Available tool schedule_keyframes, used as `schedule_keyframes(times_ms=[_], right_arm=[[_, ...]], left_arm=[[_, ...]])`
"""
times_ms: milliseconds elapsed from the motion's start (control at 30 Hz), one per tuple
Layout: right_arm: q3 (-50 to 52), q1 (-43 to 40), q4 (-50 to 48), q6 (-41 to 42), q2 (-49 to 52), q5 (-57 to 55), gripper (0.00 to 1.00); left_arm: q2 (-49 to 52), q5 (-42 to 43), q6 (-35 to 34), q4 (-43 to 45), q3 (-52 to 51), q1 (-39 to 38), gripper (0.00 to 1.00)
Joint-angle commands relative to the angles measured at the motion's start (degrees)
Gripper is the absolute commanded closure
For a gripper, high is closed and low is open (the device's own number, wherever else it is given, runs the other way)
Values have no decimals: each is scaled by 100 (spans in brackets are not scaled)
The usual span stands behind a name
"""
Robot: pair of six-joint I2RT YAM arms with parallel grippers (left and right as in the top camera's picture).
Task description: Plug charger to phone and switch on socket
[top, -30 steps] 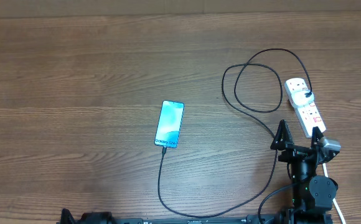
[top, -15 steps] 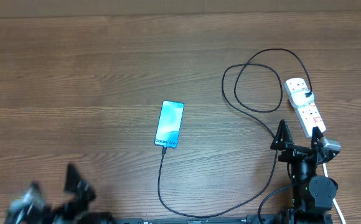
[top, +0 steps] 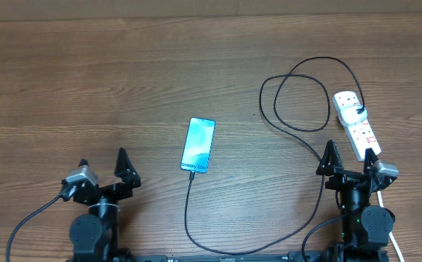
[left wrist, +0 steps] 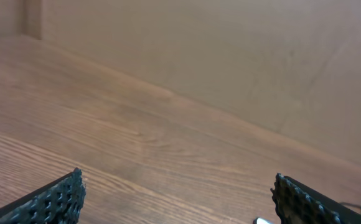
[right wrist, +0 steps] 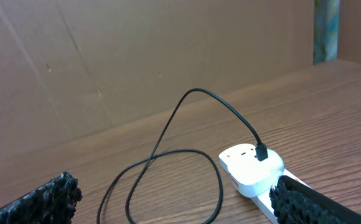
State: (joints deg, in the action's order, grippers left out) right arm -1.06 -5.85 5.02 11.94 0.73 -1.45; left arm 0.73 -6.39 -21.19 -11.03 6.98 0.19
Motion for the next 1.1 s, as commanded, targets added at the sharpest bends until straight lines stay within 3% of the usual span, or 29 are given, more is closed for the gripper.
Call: schedule_keyframes(times_ms=[0,300,1067], right_arm=[[61,31,-39,-44,-57,24,0],[61,31,-39,-44,-57,24,0],[61,31,-39,-44,-57,24,0]], left_arm=[[-55,487,389,455,-468,46,0],[-59,839,1414,658,-675,284,0],[-48,835,1436,669,-673,452,0]])
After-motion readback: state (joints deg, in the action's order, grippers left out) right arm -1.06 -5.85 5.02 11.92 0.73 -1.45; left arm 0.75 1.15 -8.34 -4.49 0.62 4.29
